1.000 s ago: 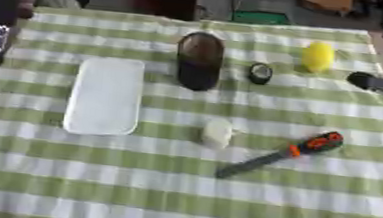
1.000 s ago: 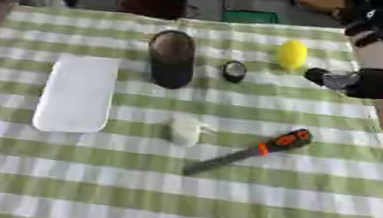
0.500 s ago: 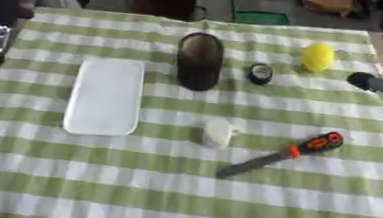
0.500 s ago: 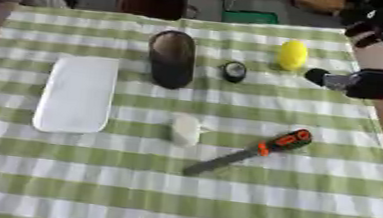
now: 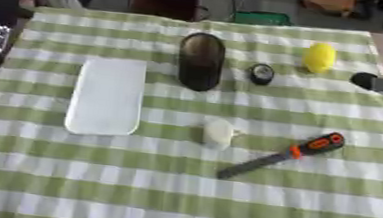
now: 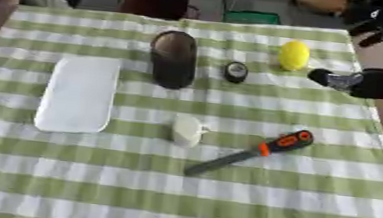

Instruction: Pick up objects on the table and place them in the box.

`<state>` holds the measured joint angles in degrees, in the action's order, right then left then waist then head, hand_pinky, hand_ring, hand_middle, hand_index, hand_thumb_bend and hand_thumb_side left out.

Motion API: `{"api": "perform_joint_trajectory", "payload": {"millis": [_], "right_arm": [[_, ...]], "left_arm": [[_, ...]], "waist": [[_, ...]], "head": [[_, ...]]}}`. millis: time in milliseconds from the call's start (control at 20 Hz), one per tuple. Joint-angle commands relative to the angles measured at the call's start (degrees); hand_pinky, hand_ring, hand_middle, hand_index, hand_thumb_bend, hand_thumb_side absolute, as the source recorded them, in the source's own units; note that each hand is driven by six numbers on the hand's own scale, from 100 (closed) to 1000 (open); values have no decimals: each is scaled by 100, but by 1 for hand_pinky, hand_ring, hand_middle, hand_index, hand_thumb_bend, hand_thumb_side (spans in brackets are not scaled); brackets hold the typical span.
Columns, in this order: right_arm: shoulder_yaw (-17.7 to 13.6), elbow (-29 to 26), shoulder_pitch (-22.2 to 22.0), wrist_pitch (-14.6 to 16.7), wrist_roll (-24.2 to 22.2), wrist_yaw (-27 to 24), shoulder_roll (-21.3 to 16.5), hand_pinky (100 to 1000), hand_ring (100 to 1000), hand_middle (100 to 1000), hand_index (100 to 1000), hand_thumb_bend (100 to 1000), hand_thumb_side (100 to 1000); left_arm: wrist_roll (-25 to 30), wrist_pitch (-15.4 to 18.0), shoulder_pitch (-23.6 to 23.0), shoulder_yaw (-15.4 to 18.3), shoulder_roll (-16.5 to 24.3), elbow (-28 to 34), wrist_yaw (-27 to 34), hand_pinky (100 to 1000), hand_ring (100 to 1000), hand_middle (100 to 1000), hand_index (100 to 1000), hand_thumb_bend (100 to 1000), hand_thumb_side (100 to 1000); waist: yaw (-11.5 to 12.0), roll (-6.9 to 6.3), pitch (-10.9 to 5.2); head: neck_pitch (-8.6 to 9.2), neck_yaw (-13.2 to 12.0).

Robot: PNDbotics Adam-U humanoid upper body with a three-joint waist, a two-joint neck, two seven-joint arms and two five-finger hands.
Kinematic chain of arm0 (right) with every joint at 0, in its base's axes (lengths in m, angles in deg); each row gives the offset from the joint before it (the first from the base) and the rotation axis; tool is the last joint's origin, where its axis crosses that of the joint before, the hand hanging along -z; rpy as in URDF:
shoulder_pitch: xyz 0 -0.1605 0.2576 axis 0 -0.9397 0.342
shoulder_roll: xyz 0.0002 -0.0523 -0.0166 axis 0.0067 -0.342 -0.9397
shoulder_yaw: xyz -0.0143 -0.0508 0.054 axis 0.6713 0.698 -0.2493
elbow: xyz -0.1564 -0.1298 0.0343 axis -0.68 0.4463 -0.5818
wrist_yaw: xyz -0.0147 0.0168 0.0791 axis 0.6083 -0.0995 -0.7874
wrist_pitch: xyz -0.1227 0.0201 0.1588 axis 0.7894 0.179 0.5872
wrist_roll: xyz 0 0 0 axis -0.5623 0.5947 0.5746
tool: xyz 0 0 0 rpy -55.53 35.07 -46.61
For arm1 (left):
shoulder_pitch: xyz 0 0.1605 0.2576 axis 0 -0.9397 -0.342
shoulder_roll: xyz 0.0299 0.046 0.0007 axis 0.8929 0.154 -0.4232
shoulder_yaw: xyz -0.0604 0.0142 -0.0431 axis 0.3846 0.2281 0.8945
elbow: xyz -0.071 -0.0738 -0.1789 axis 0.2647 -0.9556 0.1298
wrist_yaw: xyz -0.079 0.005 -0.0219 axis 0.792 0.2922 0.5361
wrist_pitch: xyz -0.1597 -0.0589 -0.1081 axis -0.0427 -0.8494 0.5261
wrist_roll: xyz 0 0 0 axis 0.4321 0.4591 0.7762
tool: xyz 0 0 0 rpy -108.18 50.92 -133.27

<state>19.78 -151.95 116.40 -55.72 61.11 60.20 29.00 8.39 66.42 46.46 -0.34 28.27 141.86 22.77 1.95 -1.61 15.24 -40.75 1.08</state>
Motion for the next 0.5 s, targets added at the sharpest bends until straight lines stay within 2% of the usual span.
{"api": "perform_joint_trajectory", "payload": {"millis": [50,250,500], "right_arm": [[38,314,223,4,-45,88,-513,710,787,802,907,712,356],[177,1180,761,96,-123,415,-787,722,799,816,916,713,351],[243,2335,1535,247,-285,636,-677,720,796,818,921,712,335]], "left_arm": [[17,4,89,2,135,76,-11,653,750,892,843,602,738],[56,10,119,-35,138,80,0,653,749,892,843,598,741],[85,12,132,-60,144,88,12,653,749,891,843,593,744]], "waist": [[29,27,-96],[100,49,-64],[175,58,-18]], "head": [[86,72],[113,146],[157,205]]}}
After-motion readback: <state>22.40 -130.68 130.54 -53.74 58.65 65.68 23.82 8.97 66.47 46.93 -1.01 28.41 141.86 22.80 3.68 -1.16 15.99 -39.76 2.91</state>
